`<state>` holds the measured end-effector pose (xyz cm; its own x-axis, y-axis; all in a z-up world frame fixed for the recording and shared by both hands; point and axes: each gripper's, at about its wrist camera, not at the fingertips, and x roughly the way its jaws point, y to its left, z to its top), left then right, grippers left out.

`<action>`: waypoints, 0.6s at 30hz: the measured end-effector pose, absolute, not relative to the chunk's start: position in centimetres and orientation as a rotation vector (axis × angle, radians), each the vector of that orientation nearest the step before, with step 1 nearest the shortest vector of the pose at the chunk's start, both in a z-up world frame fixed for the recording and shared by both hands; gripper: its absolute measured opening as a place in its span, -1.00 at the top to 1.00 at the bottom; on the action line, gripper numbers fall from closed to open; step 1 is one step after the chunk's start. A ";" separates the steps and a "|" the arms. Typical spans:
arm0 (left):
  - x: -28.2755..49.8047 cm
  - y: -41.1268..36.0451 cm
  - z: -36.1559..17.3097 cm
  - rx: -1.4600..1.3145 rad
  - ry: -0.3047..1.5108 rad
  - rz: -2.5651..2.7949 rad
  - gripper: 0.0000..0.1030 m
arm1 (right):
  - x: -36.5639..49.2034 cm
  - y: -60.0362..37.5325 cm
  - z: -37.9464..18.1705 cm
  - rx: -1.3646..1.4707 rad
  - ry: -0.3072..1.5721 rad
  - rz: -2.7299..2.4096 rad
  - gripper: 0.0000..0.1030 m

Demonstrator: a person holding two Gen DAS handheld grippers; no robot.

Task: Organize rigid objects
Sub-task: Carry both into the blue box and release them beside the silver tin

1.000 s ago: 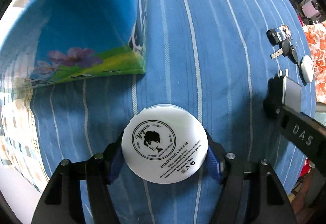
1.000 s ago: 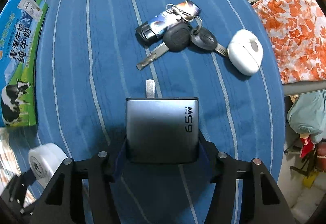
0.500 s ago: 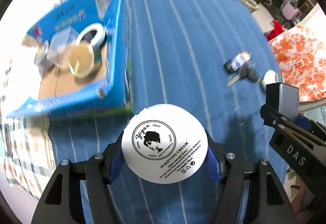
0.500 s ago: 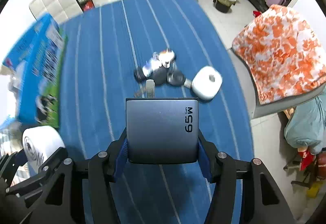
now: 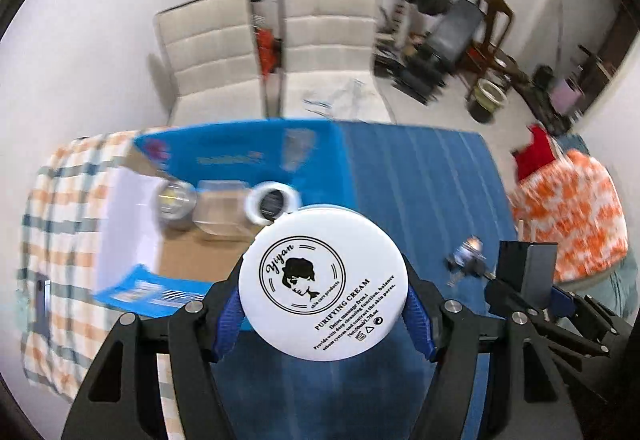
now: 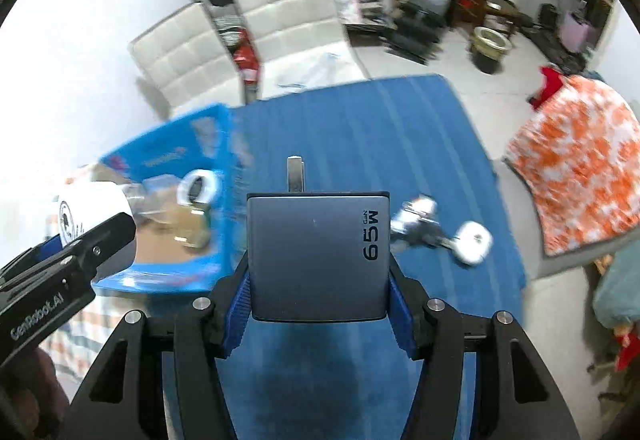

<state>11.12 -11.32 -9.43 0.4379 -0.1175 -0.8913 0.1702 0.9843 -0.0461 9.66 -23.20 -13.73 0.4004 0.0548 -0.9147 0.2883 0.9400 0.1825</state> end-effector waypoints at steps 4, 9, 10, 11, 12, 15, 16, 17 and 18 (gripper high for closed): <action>12.5 -5.4 -8.7 0.026 1.113 -0.096 -0.27 | 12.9 -17.7 -13.7 0.350 1.167 -0.047 -0.19; 14.4 1.3 -11.3 -0.015 1.182 -0.018 -0.27 | 17.1 -10.4 -17.4 0.397 1.238 0.075 -0.19; 15.2 2.8 -12.7 -0.024 1.219 -0.013 -0.27 | 17.9 -9.0 -18.3 0.387 1.256 0.079 -0.19; 15.8 3.7 -13.7 -0.036 1.246 -0.015 -0.27 | 18.5 -8.1 -19.2 0.377 1.270 0.083 -0.19; 16.5 4.7 -15.0 -0.056 1.279 -0.019 -0.27 | 19.3 -6.9 -20.5 0.370 1.289 0.091 -0.19; 18.2 6.7 -18.7 -0.101 1.379 -0.042 -0.27 | 21.1 -4.3 -24.5 0.373 1.363 0.106 -0.19; 19.0 7.4 -20.4 -0.112 1.415 -0.052 -0.27 | 21.5 -3.8 -25.5 0.380 1.383 0.109 -0.19; 19.2 7.4 -21.1 -0.112 1.432 -0.060 -0.27 | 22.0 -3.1 -26.8 0.383 1.404 0.112 -0.19; 19.6 7.5 -22.1 -0.109 1.457 -0.070 -0.27 | 22.1 -2.9 -27.6 0.383 1.416 0.113 -0.19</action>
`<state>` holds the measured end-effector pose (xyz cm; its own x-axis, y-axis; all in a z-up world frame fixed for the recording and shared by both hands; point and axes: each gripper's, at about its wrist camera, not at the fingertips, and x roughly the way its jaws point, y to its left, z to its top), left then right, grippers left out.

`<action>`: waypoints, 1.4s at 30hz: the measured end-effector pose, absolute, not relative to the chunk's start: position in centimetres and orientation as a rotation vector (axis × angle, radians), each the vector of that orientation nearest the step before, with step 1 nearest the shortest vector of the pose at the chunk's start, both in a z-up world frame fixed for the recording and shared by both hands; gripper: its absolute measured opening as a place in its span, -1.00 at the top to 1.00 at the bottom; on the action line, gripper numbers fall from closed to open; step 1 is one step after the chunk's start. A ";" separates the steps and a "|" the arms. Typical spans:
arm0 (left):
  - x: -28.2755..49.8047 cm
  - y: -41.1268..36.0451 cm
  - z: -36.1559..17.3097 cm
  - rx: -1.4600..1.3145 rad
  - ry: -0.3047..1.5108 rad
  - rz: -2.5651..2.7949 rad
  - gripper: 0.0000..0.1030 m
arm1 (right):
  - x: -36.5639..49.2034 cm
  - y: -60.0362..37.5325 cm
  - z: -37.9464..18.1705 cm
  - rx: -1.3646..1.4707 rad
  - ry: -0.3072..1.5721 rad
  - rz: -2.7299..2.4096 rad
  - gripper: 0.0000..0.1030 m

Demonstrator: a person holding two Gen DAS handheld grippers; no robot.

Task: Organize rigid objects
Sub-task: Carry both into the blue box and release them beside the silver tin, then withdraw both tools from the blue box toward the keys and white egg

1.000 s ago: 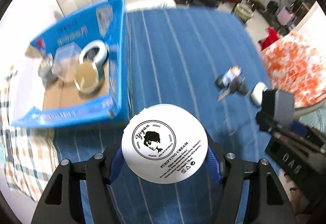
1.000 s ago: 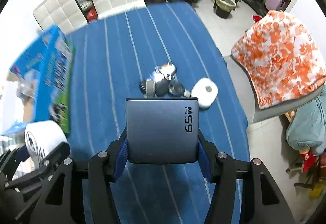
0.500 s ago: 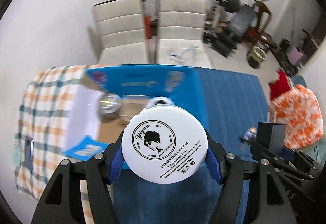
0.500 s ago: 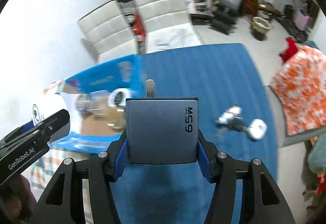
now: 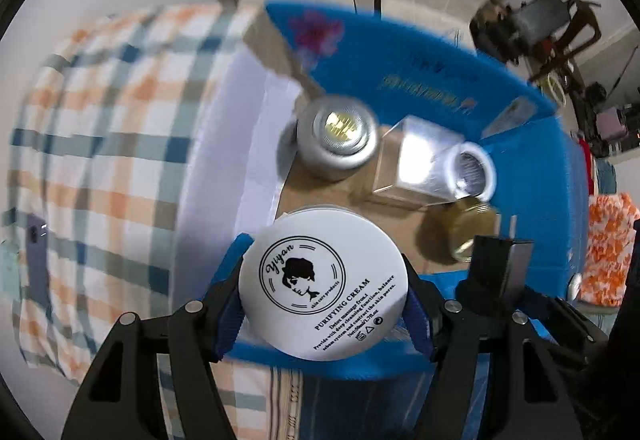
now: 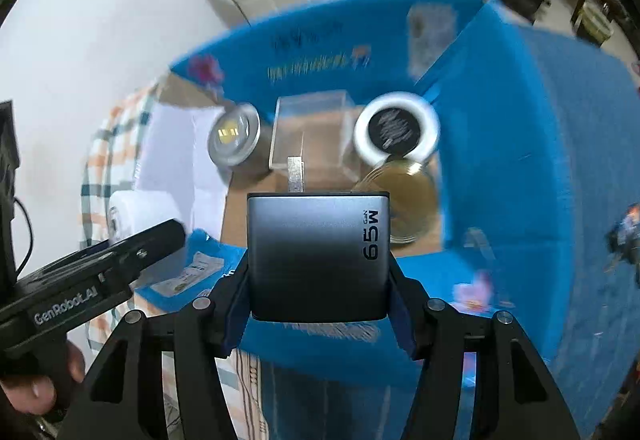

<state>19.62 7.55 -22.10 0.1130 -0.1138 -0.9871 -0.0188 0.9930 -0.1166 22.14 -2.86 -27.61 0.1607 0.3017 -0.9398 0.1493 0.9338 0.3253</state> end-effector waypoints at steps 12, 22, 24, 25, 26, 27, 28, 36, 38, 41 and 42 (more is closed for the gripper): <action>22.1 5.8 -28.0 -0.018 1.606 -0.167 -0.28 | 24.4 -0.1 -35.7 0.372 1.545 0.096 -0.19; 22.2 5.7 -28.5 0.024 1.657 -0.158 -0.28 | 24.5 0.1 -37.0 0.337 1.617 0.041 -0.21; 22.0 6.0 -28.0 0.018 1.660 -0.150 -0.39 | 24.5 0.0 -36.9 0.335 1.617 0.042 -0.22; 22.0 6.0 -27.7 0.021 1.659 -0.145 -0.52 | 24.4 -0.1 -36.7 0.325 1.613 0.037 -0.25; 21.9 6.0 -27.3 0.012 1.652 -0.151 -0.69 | 24.3 -0.2 -36.4 0.319 1.607 0.031 -0.29; 21.8 5.9 -26.9 0.016 1.644 -0.144 -0.92 | 24.2 -0.4 -36.1 0.315 1.601 0.025 -0.45; 21.6 5.9 -26.2 0.031 1.619 -0.129 -0.99 | 24.1 -0.6 -35.7 0.312 1.592 0.021 -0.55; 19.4 6.1 -21.3 0.045 1.508 -0.088 -1.00 | 22.8 -2.5 -32.8 0.258 1.538 -0.030 -0.57; 18.6 5.8 -19.7 0.042 1.480 -0.080 -0.99 | 22.0 -3.1 -31.9 0.263 1.529 -0.041 -0.57; 17.5 5.6 -17.5 0.042 1.432 -0.065 -1.00 | 20.5 -4.1 -29.9 0.240 1.495 -0.057 -0.57; 17.2 5.6 -17.0 0.041 1.416 -0.061 -1.00 | 20.3 -4.1 -28.9 0.235 1.480 -0.062 -0.58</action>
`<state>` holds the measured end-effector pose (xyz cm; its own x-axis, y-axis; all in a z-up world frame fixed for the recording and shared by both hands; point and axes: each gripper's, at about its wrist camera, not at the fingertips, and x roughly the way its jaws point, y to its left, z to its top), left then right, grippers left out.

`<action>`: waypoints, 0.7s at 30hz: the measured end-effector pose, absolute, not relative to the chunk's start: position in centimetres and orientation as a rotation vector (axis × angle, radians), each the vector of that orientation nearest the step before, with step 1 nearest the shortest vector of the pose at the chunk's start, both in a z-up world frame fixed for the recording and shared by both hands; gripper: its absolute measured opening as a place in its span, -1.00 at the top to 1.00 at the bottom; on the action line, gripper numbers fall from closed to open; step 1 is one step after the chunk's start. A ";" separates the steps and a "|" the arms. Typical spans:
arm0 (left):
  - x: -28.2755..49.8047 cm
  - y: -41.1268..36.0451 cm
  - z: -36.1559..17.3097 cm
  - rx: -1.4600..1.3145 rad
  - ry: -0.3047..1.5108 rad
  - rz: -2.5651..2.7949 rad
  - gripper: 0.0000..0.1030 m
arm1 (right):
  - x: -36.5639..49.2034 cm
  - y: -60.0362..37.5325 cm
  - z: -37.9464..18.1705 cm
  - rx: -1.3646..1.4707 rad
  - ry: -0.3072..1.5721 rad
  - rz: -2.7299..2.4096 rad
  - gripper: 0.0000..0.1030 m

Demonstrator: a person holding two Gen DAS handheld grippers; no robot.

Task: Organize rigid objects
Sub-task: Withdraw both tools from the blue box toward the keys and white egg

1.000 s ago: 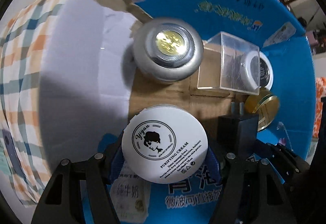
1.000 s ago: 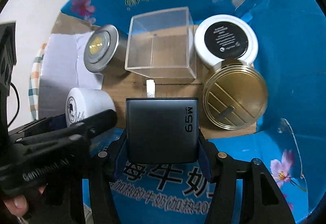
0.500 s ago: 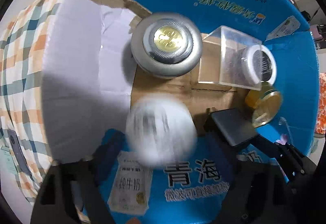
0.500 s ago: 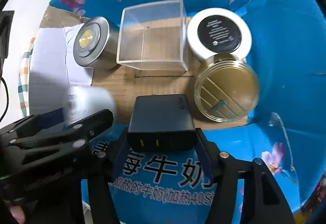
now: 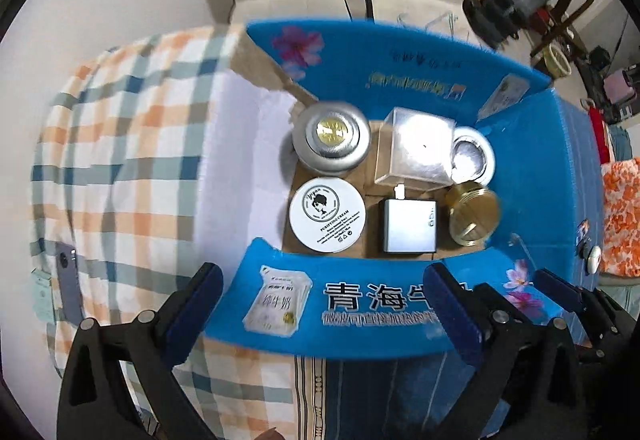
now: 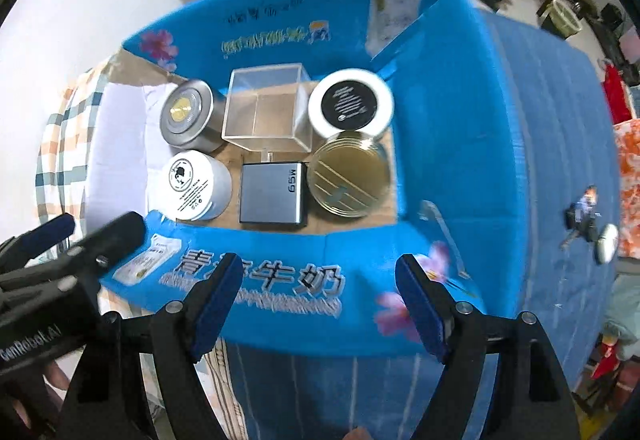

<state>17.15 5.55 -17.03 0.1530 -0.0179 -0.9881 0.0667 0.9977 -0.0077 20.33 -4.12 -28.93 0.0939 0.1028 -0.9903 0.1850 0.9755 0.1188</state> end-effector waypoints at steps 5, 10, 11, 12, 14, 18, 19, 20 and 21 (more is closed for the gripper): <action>15.9 6.3 -14.2 0.021 1.353 -0.048 -1.00 | 18.8 -3.7 -23.1 0.213 1.410 -0.062 -0.57; 14.3 6.5 -10.9 0.007 1.302 -0.034 -1.00 | 16.9 -4.0 -17.6 0.195 1.347 -0.039 -0.58; 14.0 6.4 -10.4 0.006 1.293 -0.031 -1.00 | 16.5 -4.0 -16.8 0.196 1.339 -0.033 -0.58; 13.8 6.4 -9.9 0.008 1.281 -0.027 -1.00 | 16.2 -4.0 -15.8 0.198 1.331 -0.026 -0.58; 13.2 6.5 -8.6 0.016 1.261 -0.016 -1.00 | 15.6 -4.1 -14.3 0.193 1.315 -0.019 -0.58; 12.0 6.6 -6.5 0.025 1.213 -0.001 -1.00 | 14.4 -4.7 -11.7 0.191 1.282 -0.007 -0.62; 11.8 6.5 -6.1 0.026 1.205 -0.001 -1.00 | 14.2 -4.8 -11.2 0.192 1.275 -0.004 -0.64; 11.5 6.4 -5.7 0.025 1.197 -0.001 -1.00 | 14.0 -5.0 -10.9 0.197 1.271 -0.001 -0.64; 11.3 6.2 -5.3 0.024 1.191 -0.003 -1.00 | 13.8 -5.2 -10.6 0.203 1.269 0.003 -0.65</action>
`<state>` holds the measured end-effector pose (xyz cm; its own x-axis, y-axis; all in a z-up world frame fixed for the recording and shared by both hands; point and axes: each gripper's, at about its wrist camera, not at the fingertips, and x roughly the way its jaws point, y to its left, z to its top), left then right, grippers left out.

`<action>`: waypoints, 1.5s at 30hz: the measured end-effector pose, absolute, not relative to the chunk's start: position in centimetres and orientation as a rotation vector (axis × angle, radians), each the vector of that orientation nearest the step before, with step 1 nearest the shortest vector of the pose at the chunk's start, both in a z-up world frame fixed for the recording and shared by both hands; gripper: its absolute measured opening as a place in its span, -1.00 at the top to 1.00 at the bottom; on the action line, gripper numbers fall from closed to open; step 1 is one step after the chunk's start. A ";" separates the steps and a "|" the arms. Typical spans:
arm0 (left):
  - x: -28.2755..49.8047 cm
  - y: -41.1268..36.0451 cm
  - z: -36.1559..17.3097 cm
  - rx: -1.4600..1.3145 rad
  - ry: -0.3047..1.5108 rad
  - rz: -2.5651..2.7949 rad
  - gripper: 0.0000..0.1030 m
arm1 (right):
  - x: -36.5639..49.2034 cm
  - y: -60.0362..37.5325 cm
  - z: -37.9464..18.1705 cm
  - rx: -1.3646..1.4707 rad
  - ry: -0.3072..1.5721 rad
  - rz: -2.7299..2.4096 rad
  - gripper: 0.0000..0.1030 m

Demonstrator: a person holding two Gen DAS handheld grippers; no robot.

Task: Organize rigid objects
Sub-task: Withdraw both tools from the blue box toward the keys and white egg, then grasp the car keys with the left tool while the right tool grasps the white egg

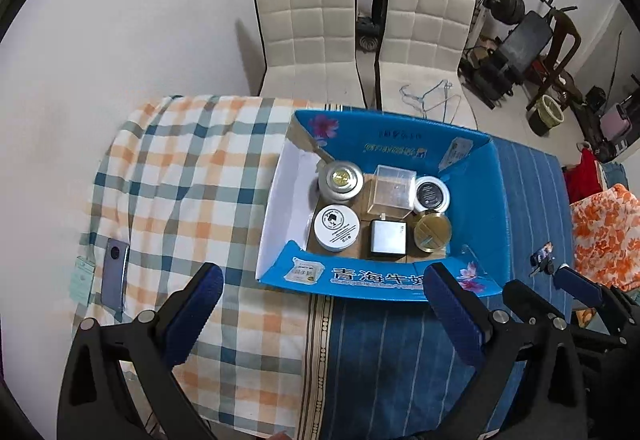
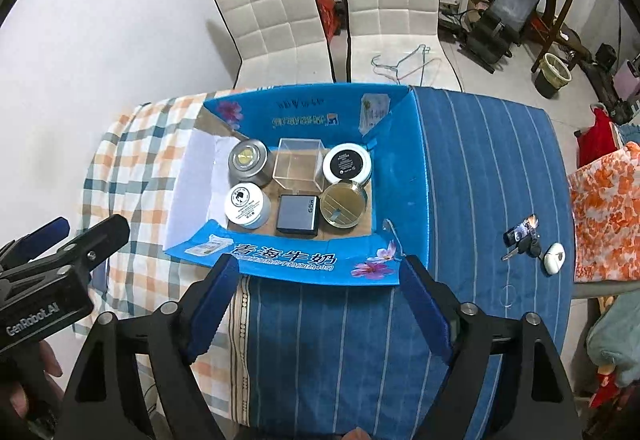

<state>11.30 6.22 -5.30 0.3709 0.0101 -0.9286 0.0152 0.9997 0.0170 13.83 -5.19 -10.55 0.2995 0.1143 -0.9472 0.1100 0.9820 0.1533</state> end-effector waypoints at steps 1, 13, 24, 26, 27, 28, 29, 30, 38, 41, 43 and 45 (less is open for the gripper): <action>11.1 6.0 -5.0 0.027 1.184 -0.005 -1.00 | 13.6 -5.4 -10.2 0.207 1.266 0.009 -0.65; 9.9 1.8 -3.6 0.056 1.151 -0.031 -1.00 | 11.4 -9.4 -8.7 0.243 1.238 0.005 -0.68; 10.9 -9.9 -6.7 0.146 1.161 -0.175 -1.00 | 7.8 -22.5 -12.9 0.417 1.275 -0.193 -0.68; 11.3 -13.5 -8.2 0.186 1.166 -0.224 -1.00 | 6.9 -26.1 -14.6 0.464 1.286 -0.270 -0.68; 11.6 -15.7 -9.3 0.208 1.173 -0.256 -1.00 | 6.4 -28.1 -15.5 0.488 1.290 -0.316 -0.68; 11.9 -17.7 -10.3 0.227 1.182 -0.289 -1.00 | 6.0 -30.1 -16.5 0.508 1.295 -0.364 -0.68; 12.2 -19.3 -11.3 0.243 1.194 -0.314 -1.00 | 5.5 -32.1 -17.6 0.531 1.298 -0.409 -0.68; 12.5 -20.7 -12.3 0.260 1.206 -0.330 -1.00 | 5.2 -33.7 -18.5 0.547 1.301 -0.441 -0.68; 15.5 -32.2 -22.8 0.406 1.348 -0.461 -0.99 | 3.5 -44.6 -28.0 0.753 1.374 -0.597 -0.66; 15.4 -35.2 -26.4 0.472 1.407 -0.511 -0.99 | 2.9 -46.6 -30.3 0.773 1.389 -0.619 -0.60; 14.9 -36.6 -28.2 0.492 1.443 -0.552 -0.99 | 1.9 -47.1 -31.1 0.770 1.390 -0.632 -0.60; 14.2 -37.7 -29.4 0.506 1.456 -0.577 -0.99 | 1.0 -47.7 -31.7 0.776 1.393 -0.643 -0.60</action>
